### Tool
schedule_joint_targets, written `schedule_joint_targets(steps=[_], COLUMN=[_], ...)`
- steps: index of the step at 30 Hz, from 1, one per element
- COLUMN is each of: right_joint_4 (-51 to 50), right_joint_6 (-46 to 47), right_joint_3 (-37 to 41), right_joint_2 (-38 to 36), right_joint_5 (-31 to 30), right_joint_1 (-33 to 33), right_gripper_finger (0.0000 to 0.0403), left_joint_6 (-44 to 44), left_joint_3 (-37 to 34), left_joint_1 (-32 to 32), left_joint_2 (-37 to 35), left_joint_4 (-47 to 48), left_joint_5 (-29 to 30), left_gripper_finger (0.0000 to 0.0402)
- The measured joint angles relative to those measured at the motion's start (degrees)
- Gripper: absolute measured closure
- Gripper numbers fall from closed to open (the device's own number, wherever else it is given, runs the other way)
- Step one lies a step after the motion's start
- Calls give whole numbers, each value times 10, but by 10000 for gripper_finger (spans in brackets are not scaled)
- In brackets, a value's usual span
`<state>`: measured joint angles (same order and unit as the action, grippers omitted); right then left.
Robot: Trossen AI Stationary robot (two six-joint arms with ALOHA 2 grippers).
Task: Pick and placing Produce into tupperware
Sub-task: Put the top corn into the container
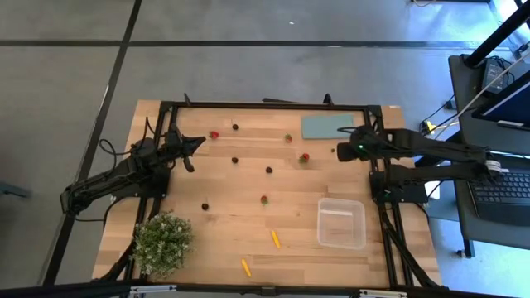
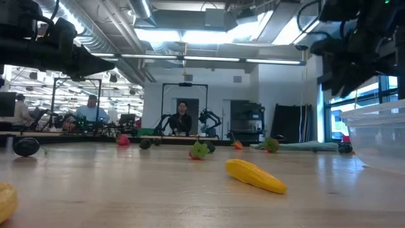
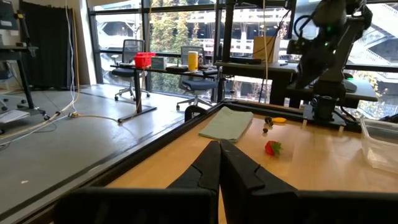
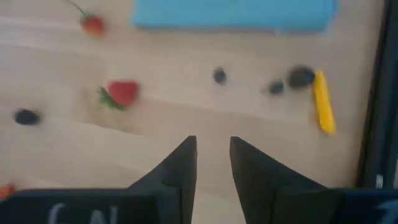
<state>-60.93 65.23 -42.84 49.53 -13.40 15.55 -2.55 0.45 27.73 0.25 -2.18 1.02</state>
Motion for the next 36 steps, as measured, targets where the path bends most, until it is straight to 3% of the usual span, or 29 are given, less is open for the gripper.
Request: schedule_joint_targets(steps=[12, 25, 29, 33, 36], right_joint_4=[-2, 14, 19, 4, -30], right_joint_6=[-58, -126, -123, -185, -228], right_joint_3=[0, 0, -1, -1, -1], right_joint_2=[56, 59, 76, 126, 181], right_joint_5=[4, -4, 51, 128, 144], right_joint_1=[48, 75, 109, 158, 192], right_gripper_finger=[296, 149, 133, 135, 138], left_joint_6=[0, 0, 0, 0, 0], left_joint_3=[0, 0, 0, 0, 0], left_joint_1=[0, 0, 0, 0, 0], left_joint_2=[0, 0, 0, 0, 0], left_joint_4=[0, 0, 0, 0, 0], left_joint_5=[0, 0, 0, 0, 0], left_gripper_finger=[401, 401, 401, 401, 401])
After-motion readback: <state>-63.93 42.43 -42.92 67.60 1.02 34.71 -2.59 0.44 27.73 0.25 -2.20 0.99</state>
